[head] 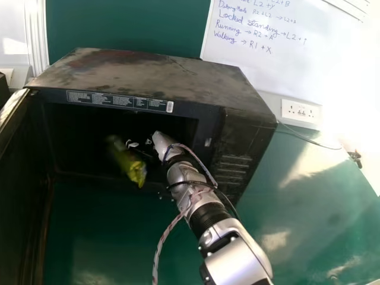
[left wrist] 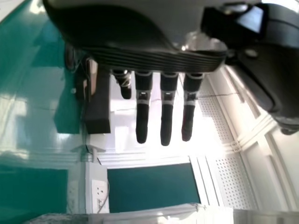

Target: Put biscuit inside oven

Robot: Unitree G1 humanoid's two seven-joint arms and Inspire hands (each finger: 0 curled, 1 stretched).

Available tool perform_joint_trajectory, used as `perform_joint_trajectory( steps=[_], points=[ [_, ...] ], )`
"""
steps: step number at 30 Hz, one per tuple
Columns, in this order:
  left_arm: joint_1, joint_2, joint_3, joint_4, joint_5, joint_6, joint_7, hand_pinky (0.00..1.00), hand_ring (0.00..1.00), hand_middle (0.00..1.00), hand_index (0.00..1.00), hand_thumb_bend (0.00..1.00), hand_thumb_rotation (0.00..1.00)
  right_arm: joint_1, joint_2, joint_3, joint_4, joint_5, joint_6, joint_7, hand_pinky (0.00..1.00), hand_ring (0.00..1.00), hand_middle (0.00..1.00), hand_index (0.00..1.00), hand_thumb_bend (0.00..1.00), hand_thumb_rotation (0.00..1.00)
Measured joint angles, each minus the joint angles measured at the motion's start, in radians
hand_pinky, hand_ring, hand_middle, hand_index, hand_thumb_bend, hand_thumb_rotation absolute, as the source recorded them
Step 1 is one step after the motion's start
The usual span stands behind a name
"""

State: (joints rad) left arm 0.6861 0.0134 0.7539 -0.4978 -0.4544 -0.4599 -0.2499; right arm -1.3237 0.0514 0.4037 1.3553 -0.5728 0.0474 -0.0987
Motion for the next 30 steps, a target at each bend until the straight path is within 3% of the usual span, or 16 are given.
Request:
perform_joint_trajectory(
  steps=[4,7,12,20,27,30],
  points=[
    [0.000,0.005,-0.002,0.036,0.003,-0.042,-0.025,0.49,0.66,0.71,0.77,0.76,0.49,0.003,0.005,-0.006,0.000,0.004,0.006,-0.015,0.86,0.83,0.82,0.74,0.92,0.10],
    [0.003,0.005,-0.007,0.037,0.012,-0.050,-0.030,0.45,0.61,0.66,0.71,0.76,0.50,0.004,0.006,-0.007,0.000,0.005,0.006,-0.017,0.97,0.91,0.88,0.80,0.93,0.13],
    [0.010,0.005,-0.017,0.036,0.012,-0.050,-0.030,0.46,0.62,0.66,0.66,0.77,0.50,0.008,0.006,-0.008,-0.001,0.005,-0.001,-0.021,1.00,0.99,0.94,0.85,0.94,0.17],
    [0.015,0.020,-0.021,0.036,0.012,-0.050,-0.031,0.40,0.55,0.61,0.61,0.76,0.48,0.012,0.005,-0.012,-0.001,0.009,-0.015,-0.034,1.00,1.00,0.96,0.87,0.93,0.18],
    [0.015,0.029,-0.021,0.042,0.011,-0.050,-0.032,0.36,0.50,0.58,0.63,0.76,0.55,0.021,0.004,-0.017,-0.004,0.012,-0.024,-0.042,1.00,1.00,0.95,0.85,0.93,0.19],
    [0.015,0.032,-0.021,0.043,0.011,-0.050,-0.032,0.26,0.37,0.47,0.64,0.75,0.54,0.028,0.004,-0.019,-0.009,0.014,-0.026,-0.061,1.00,1.00,0.95,0.85,0.93,0.20]
  ],
)
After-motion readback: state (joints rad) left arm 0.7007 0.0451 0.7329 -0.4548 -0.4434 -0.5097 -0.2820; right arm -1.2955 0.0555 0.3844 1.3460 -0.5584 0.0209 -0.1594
